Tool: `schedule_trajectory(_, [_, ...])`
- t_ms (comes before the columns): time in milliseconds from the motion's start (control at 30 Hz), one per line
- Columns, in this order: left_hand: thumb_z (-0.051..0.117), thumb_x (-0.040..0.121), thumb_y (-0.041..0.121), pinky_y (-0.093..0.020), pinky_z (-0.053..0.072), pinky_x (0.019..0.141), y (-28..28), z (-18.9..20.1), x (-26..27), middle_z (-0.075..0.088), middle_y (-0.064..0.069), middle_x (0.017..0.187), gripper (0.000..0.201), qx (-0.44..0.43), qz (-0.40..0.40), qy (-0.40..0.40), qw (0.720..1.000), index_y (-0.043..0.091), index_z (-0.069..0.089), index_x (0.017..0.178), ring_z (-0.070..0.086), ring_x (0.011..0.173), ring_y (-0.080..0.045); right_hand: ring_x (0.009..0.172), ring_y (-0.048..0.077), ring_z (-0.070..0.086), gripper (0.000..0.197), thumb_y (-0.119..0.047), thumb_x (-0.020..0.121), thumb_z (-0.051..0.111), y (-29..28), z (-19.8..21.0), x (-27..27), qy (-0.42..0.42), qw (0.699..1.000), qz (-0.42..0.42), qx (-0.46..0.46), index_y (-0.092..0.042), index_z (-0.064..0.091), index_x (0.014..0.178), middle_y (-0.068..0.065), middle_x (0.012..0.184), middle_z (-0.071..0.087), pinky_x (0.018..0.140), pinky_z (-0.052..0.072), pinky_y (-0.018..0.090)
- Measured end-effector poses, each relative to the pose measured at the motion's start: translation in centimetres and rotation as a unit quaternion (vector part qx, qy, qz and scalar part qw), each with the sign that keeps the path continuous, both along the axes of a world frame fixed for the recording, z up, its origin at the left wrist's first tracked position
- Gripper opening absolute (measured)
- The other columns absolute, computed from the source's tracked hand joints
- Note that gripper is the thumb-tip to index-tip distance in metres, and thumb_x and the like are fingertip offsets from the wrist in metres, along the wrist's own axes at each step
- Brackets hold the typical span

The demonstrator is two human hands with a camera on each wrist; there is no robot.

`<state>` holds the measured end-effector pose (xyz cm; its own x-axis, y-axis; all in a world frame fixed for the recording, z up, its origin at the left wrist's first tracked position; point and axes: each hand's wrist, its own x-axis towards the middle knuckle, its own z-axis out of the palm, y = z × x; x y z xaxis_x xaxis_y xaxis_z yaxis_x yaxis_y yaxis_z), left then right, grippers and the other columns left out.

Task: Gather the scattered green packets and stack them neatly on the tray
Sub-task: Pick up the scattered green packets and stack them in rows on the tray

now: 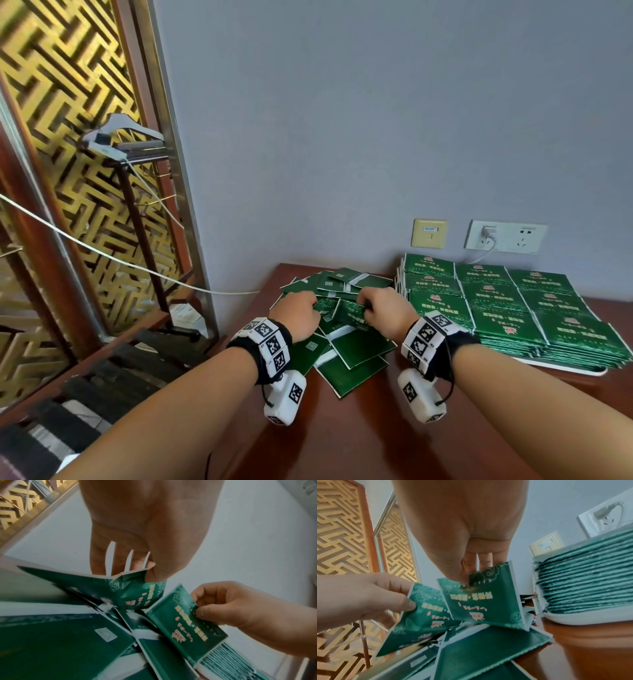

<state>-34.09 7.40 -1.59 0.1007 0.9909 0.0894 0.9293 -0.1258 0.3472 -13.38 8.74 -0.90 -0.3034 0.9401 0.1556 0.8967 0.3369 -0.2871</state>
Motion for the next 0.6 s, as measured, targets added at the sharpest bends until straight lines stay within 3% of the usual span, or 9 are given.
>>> schedule_trajectory(167, [0.053,0.083,0.012,-0.029,0.026,0.052,-1.9,2.3,1.0,0.035,-0.001,0.059,0.030,0.022,0.013,-0.058,0.998,0.016,0.031,0.062,0.034,0.053,-0.019,0.086,0.022,0.061,0.053,0.008,0.084,0.050,-2.4,2.1,2.4,0.075,0.997,0.033,0.000,-0.023,0.052,0.127,0.003,0.098,0.060,0.077,0.050,0.027])
schedule_trajectory(233, [0.057,0.082,0.014,-0.030,0.028,0.057,-2.7,3.1,1.7,0.037,-0.002,0.061,0.027,0.029,0.015,-0.078,0.996,0.016,0.036,0.065,0.036,0.056,-0.020,0.081,0.024,0.061,0.053,0.010,0.082,0.051,-3.4,2.9,3.7,0.088,0.995,0.041,0.000,-0.021,0.056,0.124,0.005,0.096,0.058,0.064,0.046,0.018])
schedule_trajectory(300, [0.058,0.083,0.014,-0.029,0.031,0.058,-3.4,3.8,2.5,0.040,-0.003,0.064,0.022,0.033,0.013,-0.111,0.993,0.015,0.042,0.069,0.039,0.057,-0.019,0.074,0.018,0.060,0.049,0.011,0.082,0.052,-4.3,3.7,5.2,0.115,0.993,0.032,-0.004,-0.021,0.059,0.118,0.001,0.095,0.056,0.054,0.041,0.012])
schedule_trajectory(367, [0.060,0.083,0.012,-0.028,0.033,0.058,-4.1,4.4,3.7,0.043,-0.002,0.064,0.017,0.024,0.004,-0.150,0.988,0.012,0.048,0.072,0.040,0.055,-0.018,0.070,0.012,0.060,0.041,0.010,0.083,0.053,-5.3,4.5,6.7,0.136,0.991,0.011,-0.008,-0.019,0.064,0.110,-0.002,0.094,0.057,0.053,0.046,0.015])
schedule_trajectory(433, [0.062,0.082,0.009,-0.028,0.038,0.059,-4.7,4.8,4.9,0.050,-0.001,0.066,0.005,0.015,-0.005,-0.179,0.984,0.005,0.059,0.082,0.045,0.057,-0.019,0.068,0.019,0.066,0.035,0.009,0.084,0.053,-6.5,5.5,8.3,0.151,0.988,-0.009,-0.014,-0.017,0.070,0.100,-0.003,0.087,0.063,0.056,0.054,0.025])
schedule_trajectory(533, [0.062,0.081,0.004,-0.029,0.048,0.054,-5.3,5.2,7.2,0.061,-0.004,0.088,0.032,-0.002,-0.017,-0.244,0.970,0.010,0.058,0.113,0.054,0.061,-0.019,0.054,0.018,0.058,0.037,0.009,0.084,0.047,-8.1,6.5,10.8,0.159,0.987,-0.035,-0.014,-0.013,0.073,0.096,0.001,0.075,0.066,0.048,0.049,0.022])
schedule_trajectory(600, [0.059,0.082,-0.003,-0.028,0.050,0.048,-6.0,5.6,8.9,0.052,-0.005,0.110,0.054,-0.017,-0.028,-0.296,0.955,0.019,0.046,0.131,0.055,0.059,-0.015,0.061,0.022,0.061,0.044,0.013,0.082,0.041,-9.1,7.0,12.4,0.167,0.985,-0.040,-0.021,-0.010,0.074,0.101,0.008,0.084,0.070,0.059,0.057,0.032])
